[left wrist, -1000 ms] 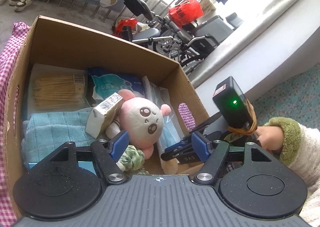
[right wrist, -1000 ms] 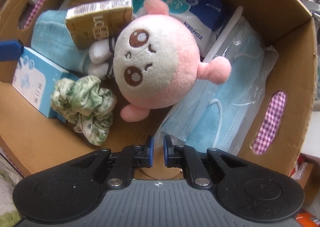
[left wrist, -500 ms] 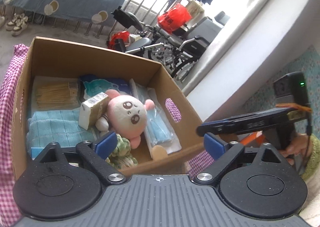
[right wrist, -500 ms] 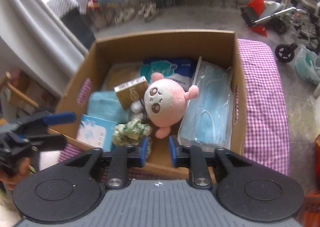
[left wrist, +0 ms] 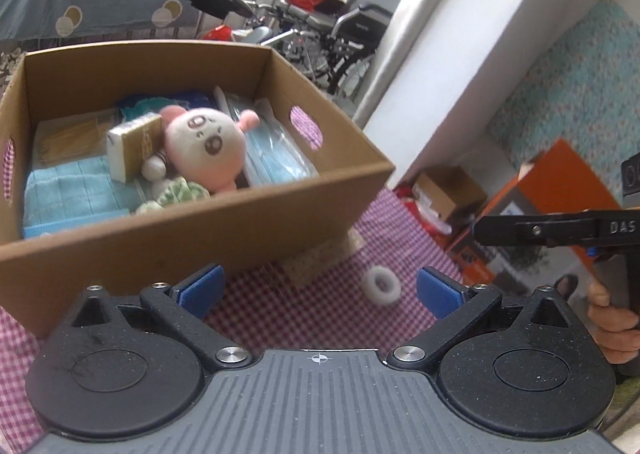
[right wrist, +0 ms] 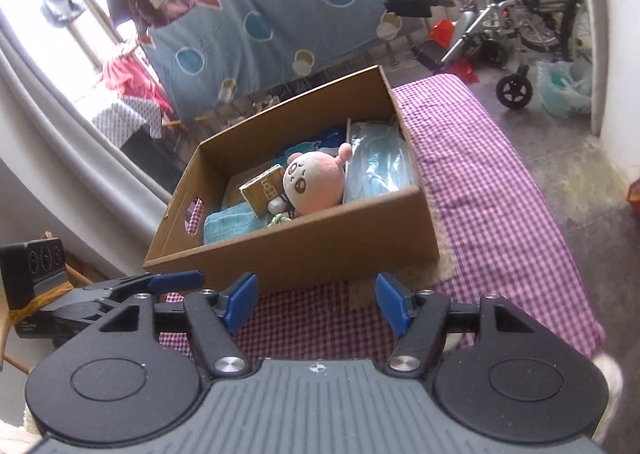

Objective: Organize soft objects
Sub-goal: 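Withdraw the right gripper and lower it onto the white tape roll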

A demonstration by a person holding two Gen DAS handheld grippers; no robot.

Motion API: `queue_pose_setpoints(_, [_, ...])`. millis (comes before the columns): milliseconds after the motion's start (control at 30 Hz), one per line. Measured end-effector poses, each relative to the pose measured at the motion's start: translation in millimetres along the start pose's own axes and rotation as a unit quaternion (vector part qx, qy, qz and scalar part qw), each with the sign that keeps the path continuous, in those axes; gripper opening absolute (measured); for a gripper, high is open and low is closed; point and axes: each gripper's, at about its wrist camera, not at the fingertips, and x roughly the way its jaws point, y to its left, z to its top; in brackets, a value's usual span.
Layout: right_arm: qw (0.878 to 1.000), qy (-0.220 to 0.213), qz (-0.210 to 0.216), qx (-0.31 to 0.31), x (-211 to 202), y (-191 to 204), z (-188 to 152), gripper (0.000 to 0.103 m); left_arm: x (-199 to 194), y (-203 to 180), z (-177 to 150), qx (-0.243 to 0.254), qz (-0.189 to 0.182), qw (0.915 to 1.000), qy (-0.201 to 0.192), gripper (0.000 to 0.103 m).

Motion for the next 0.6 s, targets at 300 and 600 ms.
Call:
queue_pose_setpoints(300, [0.998,-0.032,-0.044,0.022,-12.3,-24.6,-53.5,0.069,39.7,-43.5,-38.9,0.108,0.071,0.9913,0.025,0.102])
queue_pose_setpoints(600, [0.993,-0.022,-0.12,0.007,13.3,-46.6,-79.6,0.081,85.2,-73.6,-53.9,0.185,0.053,0.9802,0.047,0.102])
